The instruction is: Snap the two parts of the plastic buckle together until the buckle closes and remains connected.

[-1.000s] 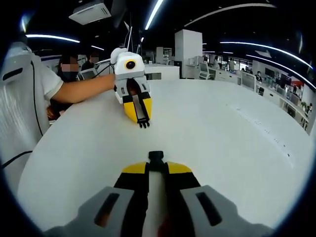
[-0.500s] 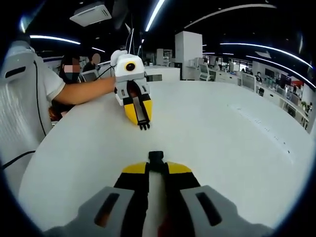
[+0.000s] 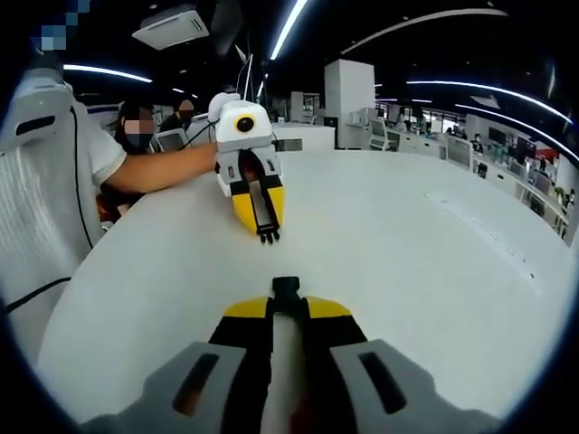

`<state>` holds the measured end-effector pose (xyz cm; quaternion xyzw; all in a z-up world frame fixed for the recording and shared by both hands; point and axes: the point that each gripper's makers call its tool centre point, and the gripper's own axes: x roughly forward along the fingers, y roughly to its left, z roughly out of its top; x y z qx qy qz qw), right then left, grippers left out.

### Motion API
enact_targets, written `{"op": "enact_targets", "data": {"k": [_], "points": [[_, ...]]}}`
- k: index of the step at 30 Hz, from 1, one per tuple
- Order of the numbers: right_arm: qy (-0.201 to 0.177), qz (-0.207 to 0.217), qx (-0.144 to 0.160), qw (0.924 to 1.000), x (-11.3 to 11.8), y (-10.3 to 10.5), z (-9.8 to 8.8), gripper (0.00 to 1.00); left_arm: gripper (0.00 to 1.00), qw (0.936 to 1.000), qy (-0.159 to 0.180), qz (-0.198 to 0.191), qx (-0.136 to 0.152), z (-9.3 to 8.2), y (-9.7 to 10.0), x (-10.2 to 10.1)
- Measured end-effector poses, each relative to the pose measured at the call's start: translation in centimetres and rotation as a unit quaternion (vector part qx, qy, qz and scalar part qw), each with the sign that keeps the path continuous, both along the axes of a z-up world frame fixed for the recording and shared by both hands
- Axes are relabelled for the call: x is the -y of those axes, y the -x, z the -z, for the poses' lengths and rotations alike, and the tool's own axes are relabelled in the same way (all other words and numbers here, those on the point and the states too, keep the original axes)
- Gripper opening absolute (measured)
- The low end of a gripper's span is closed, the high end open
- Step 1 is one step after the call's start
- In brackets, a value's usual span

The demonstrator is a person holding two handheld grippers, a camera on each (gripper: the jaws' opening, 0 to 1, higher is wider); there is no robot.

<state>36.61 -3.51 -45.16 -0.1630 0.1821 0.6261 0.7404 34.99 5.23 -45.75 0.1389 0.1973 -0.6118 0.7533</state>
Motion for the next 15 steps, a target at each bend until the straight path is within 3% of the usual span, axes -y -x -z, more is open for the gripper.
{"op": "enact_targets", "data": {"k": [15], "points": [[-0.006,-0.014,0.0,0.9999,0.0,2.5,-0.1,0.12,0.11,0.9999,-0.003,0.016,0.002,0.1,1.8,1.1]]}}
